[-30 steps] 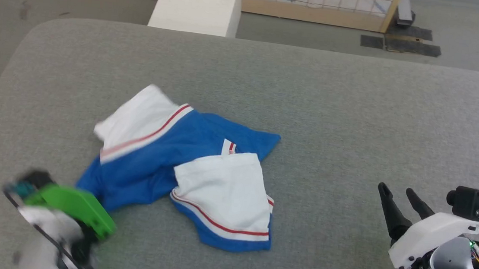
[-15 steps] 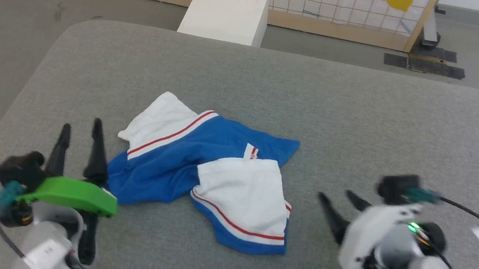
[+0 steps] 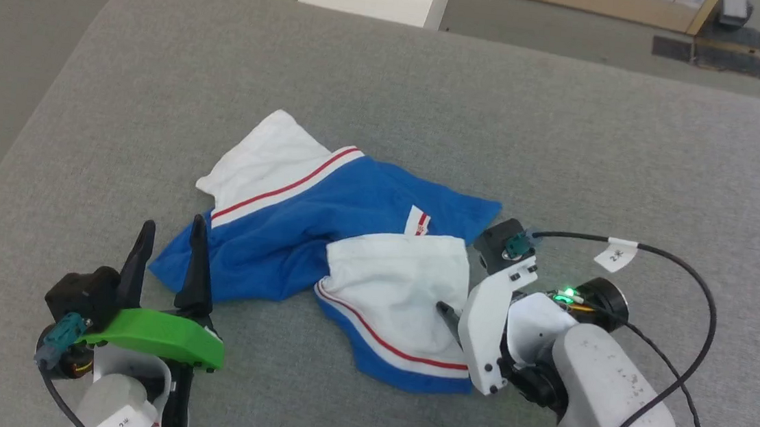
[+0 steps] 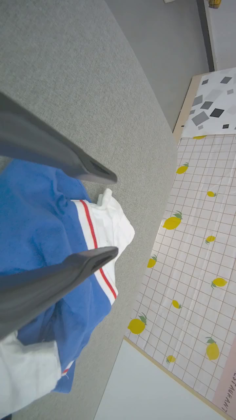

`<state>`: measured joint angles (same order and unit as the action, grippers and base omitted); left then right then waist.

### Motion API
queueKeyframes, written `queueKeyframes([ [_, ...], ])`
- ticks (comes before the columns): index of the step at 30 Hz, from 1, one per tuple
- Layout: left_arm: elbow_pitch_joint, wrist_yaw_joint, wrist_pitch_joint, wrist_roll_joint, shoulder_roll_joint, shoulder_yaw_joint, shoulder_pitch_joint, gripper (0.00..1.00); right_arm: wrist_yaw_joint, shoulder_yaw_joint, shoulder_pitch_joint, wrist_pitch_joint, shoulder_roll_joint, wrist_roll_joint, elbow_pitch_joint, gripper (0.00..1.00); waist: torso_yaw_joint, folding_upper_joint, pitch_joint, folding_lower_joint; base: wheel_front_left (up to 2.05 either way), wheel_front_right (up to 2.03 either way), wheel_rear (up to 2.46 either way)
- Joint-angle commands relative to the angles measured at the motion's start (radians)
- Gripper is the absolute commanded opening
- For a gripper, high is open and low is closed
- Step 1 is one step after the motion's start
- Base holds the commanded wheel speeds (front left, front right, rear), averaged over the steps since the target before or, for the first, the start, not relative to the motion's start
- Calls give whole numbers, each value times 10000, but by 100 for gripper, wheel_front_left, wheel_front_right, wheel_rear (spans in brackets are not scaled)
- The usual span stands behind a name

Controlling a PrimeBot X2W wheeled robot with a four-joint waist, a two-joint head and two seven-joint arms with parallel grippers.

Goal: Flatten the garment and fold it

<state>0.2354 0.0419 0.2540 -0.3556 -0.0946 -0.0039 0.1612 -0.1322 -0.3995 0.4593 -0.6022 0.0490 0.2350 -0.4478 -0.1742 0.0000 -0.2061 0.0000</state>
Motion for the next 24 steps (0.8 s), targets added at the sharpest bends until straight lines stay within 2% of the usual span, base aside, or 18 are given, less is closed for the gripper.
queueKeyframes([
  [1, -77, 57, 74, 99, 64, 84, 81, 100, 15, -116, 150, 116, 12, -53, -304, 100, -188, 0, -223, 0, 0, 0, 0],
  [2, -74, 81, 75, 135, 93, 117, 93, 100, 15, -235, 208, 147, 12, 3, -539, 100, -203, 0, -254, 0, 0, 0, 0],
  [3, -74, 103, 75, 162, 113, 146, 109, 100, 15, -295, 244, 195, 12, 105, -686, 94, -208, 0, -268, 0, 0, 0, 0],
  [4, -73, 127, 75, 194, 136, 186, 128, 100, 15, -353, 292, 313, 12, 241, -810, 25, -203, 0, -276, 0, 0, 0, 0],
  [5, -63, 141, 76, 217, 152, 221, 134, 100, 15, -423, 336, 410, 12, 343, -869, 0, -181, 0, -276, 0, 0, 0, 0],
  [8, -19, 181, 76, 299, 201, 315, 157, 100, 15, -295, 451, 964, 12, 642, -804, 0, -82, 0, -188, 0, 0, 0, 0],
  [11, -6, 233, 77, 346, 235, 408, 138, 100, 15, 341, 359, 1453, 38, 705, -415, 0, 65, 0, -43, 0, 0, 0, 0],
  [14, -27, 255, 77, 384, 266, 516, 64, 100, 15, 1592, 74, 1759, 465, 669, 372, 0, 254, 0, 104, 0, 0, 0, 0],
  [19, 50, 303, 77, 393, 309, 572, -3, 100, 15, 4556, -768, 1429, 1290, 141, 1561, 0, 525, 0, 197, 0, 0, 0, 0],
  [21, 141, 333, 77, 374, 320, 552, -1, 100, 15, 5640, -1153, 1122, 1340, -177, 1769, 0, 615, 0, 198, 0, 0, 0, 0],
  [24, 297, 354, 77, 339, 334, 527, 13, 100, 15, 6725, -1642, 688, 1172, -673, 1885, 0, 713, 0, 213, 0, 0, 0, 0],
])
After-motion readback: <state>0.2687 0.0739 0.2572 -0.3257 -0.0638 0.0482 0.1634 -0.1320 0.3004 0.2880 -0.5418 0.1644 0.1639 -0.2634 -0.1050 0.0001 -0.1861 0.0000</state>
